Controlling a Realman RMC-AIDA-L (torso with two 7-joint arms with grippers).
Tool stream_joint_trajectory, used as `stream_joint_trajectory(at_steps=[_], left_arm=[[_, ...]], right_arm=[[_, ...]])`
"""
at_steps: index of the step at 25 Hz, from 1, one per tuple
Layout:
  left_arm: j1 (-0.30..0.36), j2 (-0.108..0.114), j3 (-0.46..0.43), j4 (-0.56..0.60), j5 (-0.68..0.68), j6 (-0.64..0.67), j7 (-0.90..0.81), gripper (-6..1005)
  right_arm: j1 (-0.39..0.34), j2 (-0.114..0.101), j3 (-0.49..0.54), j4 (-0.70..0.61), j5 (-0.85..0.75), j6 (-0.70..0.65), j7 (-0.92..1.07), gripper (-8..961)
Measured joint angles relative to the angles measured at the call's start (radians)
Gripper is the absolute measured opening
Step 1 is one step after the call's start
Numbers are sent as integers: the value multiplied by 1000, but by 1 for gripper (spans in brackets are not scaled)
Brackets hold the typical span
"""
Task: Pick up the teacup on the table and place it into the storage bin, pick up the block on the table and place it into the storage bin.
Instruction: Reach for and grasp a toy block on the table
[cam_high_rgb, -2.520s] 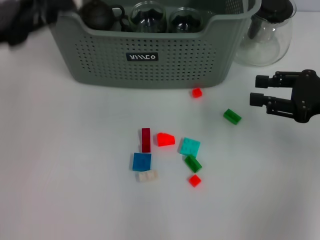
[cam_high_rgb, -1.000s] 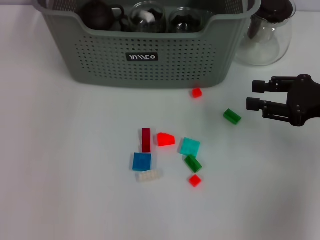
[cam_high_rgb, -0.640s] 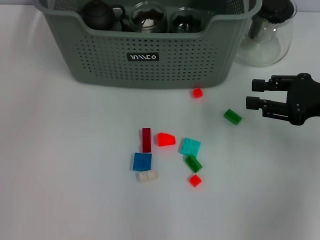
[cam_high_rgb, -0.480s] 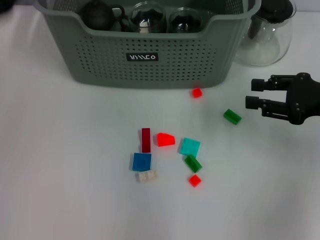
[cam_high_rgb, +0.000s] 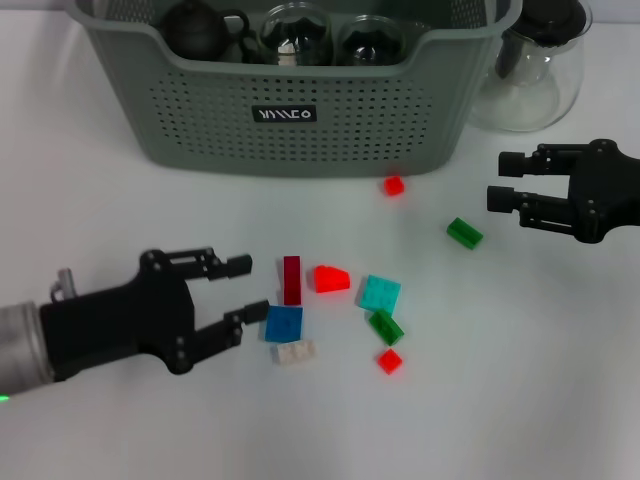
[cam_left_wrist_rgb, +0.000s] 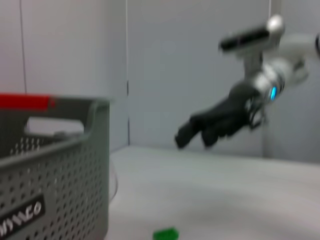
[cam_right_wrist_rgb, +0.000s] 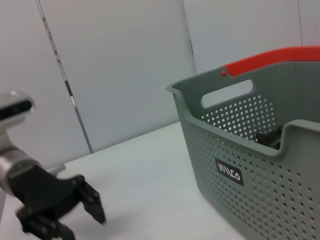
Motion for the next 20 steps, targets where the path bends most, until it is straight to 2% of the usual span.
stream_joint_trajectory(at_steps=[3,8,13,20], left_arm=[[-13,0,6,-63,21,-95,93,441],[-33,0,31,-107,46,-211,132,460],[-41,-2,32,-135,63,-257,220,468],[-62,1,43,-145,93,-304,235,480]], right_arm=[[3,0,-4,0,0,0,3,524],[0,0,-4,0,0,0,3,524],[-4,0,-4,0,0,1,3,524],[-6,0,-4,0,0,1,3,524]])
